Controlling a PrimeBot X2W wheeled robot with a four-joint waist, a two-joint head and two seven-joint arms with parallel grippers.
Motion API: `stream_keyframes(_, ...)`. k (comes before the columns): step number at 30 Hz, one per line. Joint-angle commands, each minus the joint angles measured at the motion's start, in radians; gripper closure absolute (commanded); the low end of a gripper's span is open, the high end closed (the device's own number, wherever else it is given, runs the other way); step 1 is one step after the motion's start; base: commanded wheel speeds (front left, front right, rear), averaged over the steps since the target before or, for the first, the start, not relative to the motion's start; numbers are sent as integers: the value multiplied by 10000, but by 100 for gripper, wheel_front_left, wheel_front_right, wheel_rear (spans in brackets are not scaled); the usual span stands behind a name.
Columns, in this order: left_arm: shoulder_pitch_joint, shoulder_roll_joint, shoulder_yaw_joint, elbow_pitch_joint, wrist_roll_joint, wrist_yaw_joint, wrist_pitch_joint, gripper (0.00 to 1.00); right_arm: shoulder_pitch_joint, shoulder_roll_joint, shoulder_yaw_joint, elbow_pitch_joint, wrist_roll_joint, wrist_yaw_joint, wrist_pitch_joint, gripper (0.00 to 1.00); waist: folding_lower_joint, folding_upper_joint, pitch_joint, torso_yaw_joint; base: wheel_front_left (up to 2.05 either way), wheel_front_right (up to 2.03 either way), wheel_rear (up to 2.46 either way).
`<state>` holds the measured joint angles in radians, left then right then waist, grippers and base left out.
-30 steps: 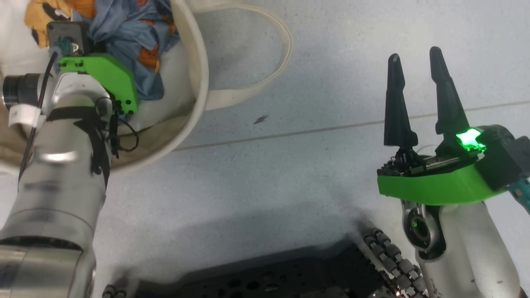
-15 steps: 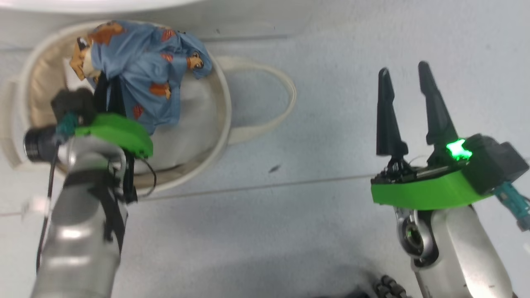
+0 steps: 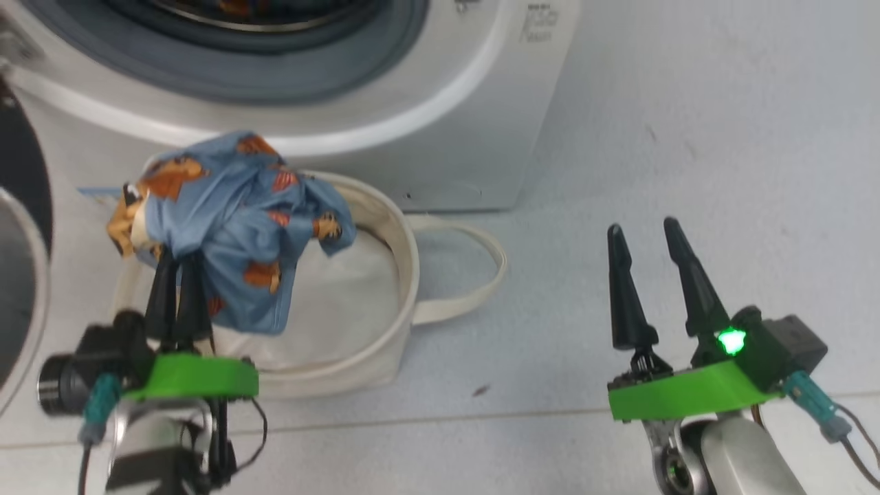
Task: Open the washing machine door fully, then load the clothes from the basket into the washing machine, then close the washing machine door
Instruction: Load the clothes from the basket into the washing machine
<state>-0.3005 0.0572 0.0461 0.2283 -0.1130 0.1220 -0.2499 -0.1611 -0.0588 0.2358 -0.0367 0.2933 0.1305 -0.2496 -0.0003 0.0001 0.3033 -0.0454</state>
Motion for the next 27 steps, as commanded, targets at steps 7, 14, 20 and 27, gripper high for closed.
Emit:
stream_keyframes(7,1474,-38,99,-2251,415,133,-117,100,609,84,212,-224,154,2,-122,0,3,-1,-1389,394,0,0,0)
stream_keyframes(14,2147,-65,-120,-3000,58,222,-118,100,800,85,55,-233,291,2,-122,0,3,-1,-1759,510,0,0,0)
stream_keyframes(20,2423,-68,-132,-2979,-468,293,-118,100,912,85,69,-230,269,2,-122,0,3,-1,-1906,517,0,0,0)
stream_keyframes(27,2506,-69,-391,-2839,-628,217,-118,100,987,85,-14,-189,273,2,-122,0,3,-1,-1973,540,0,0,0)
